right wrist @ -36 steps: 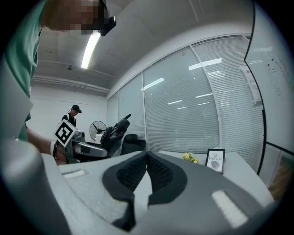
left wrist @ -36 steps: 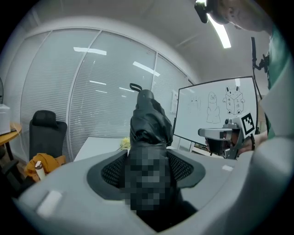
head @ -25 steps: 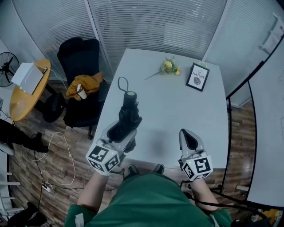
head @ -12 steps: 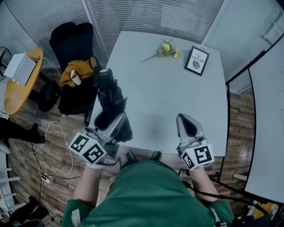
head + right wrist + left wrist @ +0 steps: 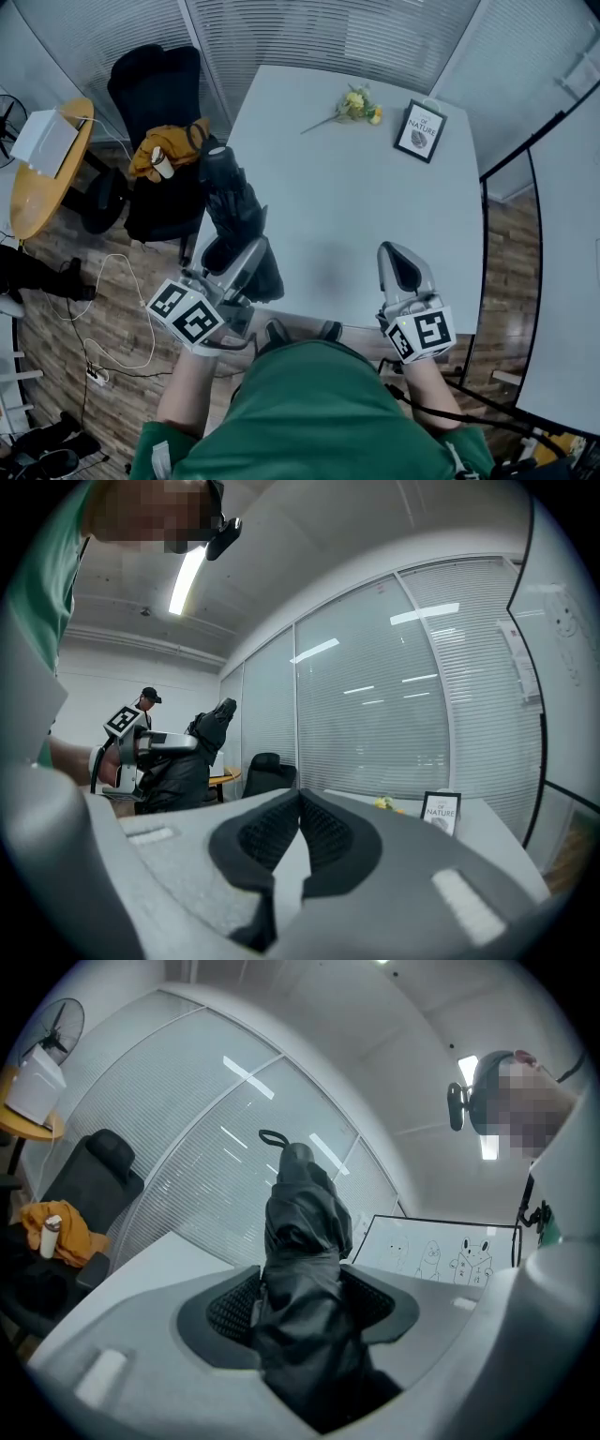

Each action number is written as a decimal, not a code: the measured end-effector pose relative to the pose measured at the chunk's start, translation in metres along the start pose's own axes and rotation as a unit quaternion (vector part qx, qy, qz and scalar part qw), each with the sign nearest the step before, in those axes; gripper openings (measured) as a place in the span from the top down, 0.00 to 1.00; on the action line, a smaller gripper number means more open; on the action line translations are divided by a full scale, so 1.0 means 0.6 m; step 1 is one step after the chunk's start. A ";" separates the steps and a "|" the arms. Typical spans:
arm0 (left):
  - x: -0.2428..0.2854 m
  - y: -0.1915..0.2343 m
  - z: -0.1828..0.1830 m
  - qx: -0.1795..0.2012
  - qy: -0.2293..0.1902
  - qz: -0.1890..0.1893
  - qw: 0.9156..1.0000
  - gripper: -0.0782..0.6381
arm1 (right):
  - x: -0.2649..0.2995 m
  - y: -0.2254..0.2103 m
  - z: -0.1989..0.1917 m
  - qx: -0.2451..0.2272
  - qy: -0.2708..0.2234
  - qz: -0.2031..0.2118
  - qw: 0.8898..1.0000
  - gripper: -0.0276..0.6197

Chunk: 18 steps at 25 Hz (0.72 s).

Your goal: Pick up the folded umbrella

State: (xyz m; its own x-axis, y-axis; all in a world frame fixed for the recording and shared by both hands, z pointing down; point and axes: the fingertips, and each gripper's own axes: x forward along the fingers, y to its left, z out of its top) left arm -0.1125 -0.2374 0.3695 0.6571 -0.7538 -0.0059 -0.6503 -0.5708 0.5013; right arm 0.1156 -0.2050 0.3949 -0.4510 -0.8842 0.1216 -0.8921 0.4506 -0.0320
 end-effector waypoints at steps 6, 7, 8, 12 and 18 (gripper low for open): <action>-0.001 0.001 -0.003 -0.002 0.000 -0.001 1.000 0.51 | -0.001 -0.003 0.000 -0.001 0.000 -0.001 1.000 0.95; -0.002 0.000 -0.003 -0.001 0.000 -0.001 1.000 0.51 | -0.002 -0.002 0.000 -0.001 0.000 -0.001 1.000 0.95; -0.002 -0.001 -0.004 0.001 0.001 -0.002 1.000 0.51 | -0.003 -0.002 -0.001 -0.001 -0.001 -0.001 1.000 0.95; -0.003 -0.005 -0.008 0.006 0.004 -0.005 1.000 0.51 | -0.005 0.000 -0.001 -0.003 -0.003 0.000 1.000 0.95; -0.006 -0.005 -0.013 0.006 0.004 0.000 1.000 0.51 | -0.010 0.000 -0.004 -0.002 -0.005 0.000 1.000 0.95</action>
State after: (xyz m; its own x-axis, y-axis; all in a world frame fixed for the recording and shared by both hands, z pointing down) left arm -0.1100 -0.2302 0.3745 0.6601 -0.7512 0.0011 -0.6545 -0.5745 0.4914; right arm 0.1185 -0.1992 0.3967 -0.4520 -0.8849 0.1121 -0.8916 0.4519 -0.0276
